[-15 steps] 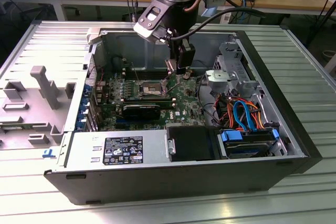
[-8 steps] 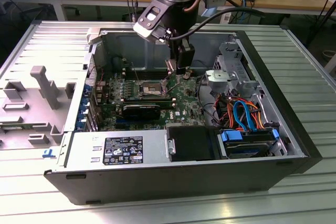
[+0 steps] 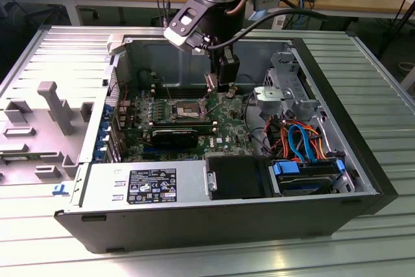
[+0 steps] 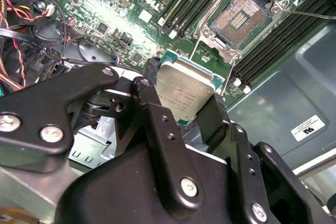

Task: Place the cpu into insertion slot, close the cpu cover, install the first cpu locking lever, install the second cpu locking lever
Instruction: 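Place the cpu into insertion slot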

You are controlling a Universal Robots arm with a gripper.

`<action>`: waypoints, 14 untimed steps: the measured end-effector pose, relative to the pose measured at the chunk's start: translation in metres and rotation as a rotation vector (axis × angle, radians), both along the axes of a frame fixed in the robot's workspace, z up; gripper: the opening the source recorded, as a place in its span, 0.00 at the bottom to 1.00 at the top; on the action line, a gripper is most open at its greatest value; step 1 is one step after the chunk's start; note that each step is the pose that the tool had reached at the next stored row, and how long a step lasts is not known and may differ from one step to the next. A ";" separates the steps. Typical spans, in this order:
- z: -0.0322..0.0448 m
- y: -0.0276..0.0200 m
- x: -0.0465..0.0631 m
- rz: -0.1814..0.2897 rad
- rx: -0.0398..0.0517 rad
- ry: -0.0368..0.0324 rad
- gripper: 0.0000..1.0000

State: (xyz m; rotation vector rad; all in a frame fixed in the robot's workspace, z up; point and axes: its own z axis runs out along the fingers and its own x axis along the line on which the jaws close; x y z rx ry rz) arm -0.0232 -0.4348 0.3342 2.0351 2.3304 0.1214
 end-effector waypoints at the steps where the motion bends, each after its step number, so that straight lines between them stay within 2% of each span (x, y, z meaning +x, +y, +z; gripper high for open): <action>1: 0.0000 0.0000 0.000 -0.003 0.0001 0.0000 0.55; 14: -0.0004 0.0000 0.000 -0.040 0.0001 0.0000 0.55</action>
